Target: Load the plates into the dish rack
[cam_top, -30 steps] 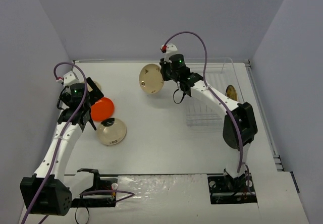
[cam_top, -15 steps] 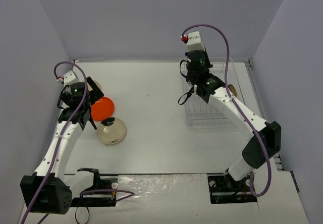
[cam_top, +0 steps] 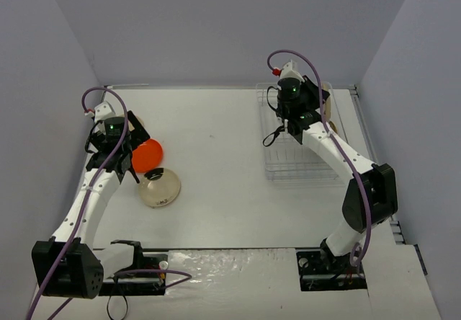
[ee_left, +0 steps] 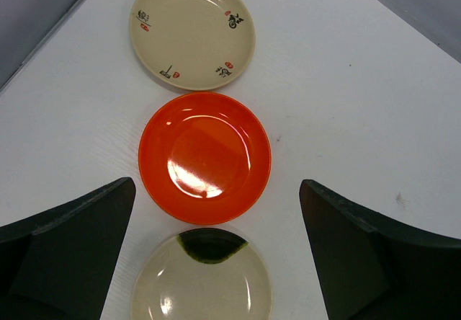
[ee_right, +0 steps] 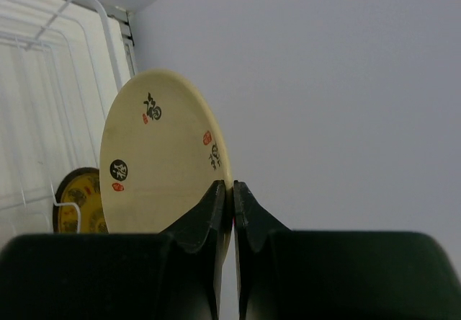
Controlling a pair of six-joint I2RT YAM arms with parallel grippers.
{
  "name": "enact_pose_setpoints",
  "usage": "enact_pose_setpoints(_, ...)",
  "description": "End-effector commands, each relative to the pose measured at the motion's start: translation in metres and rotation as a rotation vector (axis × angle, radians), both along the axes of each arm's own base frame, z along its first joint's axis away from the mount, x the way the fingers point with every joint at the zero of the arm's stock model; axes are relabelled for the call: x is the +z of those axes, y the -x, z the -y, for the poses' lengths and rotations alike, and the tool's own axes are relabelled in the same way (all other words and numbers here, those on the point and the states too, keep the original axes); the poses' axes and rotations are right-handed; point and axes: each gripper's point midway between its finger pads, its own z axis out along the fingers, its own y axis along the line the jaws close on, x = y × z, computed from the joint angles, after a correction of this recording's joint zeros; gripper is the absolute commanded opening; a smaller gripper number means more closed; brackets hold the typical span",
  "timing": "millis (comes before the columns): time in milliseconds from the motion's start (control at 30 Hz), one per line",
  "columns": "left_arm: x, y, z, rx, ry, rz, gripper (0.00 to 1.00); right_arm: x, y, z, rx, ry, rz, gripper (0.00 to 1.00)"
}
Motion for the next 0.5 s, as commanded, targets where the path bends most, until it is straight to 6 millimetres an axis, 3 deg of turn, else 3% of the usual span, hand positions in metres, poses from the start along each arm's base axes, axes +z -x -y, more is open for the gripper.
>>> enact_pose_setpoints(0,0.042,-0.01,-0.005,0.017,-0.012,0.12,0.97,-0.008,-0.002,0.003,0.045,0.023,-0.063,0.0)
enact_pose_setpoints(467,0.039,-0.01,-0.008,0.03,-0.023,0.105,0.97,-0.056,-0.006,0.017,0.023,0.038,-0.219,0.0)
